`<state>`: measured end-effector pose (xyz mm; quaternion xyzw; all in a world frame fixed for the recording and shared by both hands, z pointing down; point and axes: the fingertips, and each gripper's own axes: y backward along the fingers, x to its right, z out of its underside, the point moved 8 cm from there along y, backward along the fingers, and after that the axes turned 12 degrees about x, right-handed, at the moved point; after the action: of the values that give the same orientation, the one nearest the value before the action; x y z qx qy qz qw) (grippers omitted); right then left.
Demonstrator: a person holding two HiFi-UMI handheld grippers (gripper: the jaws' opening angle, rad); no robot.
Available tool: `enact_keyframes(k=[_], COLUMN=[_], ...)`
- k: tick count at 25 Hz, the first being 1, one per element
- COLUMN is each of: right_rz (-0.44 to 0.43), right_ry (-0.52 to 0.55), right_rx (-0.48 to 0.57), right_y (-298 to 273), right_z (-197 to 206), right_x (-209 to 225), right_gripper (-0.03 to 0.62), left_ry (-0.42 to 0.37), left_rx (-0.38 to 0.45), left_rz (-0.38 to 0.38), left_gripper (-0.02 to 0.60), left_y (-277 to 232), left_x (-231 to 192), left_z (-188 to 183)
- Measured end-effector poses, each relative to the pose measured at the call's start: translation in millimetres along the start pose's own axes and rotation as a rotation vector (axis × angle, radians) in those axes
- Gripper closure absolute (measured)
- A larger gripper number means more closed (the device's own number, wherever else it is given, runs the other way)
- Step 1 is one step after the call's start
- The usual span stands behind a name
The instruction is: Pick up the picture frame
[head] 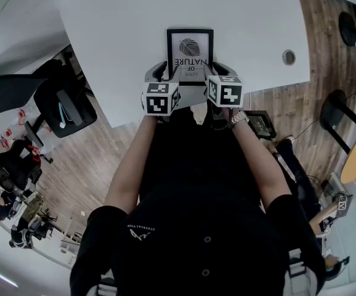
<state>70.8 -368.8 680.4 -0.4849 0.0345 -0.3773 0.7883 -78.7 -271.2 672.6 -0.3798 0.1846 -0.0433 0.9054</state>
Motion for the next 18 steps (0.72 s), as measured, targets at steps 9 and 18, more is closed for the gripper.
enact_keyframes(k=[9, 18], right_rz=[0.025, 0.019], right_ry=[0.007, 0.008], right_rx=[-0.069, -0.106], right_y=[-10.2, -13.3], right_z=[6.2, 6.9], right_x=[5.6, 5.4], right_gripper=[0.487, 0.497], left_ry=[0.061, 0.083], left_rx=[-0.092, -0.112], left_rz=[-0.068, -0.086], left_gripper=[0.431, 0.454], left_y=[-12.1, -13.7], left_x=[-8.7, -8.0], left_z=[17.2, 19.5])
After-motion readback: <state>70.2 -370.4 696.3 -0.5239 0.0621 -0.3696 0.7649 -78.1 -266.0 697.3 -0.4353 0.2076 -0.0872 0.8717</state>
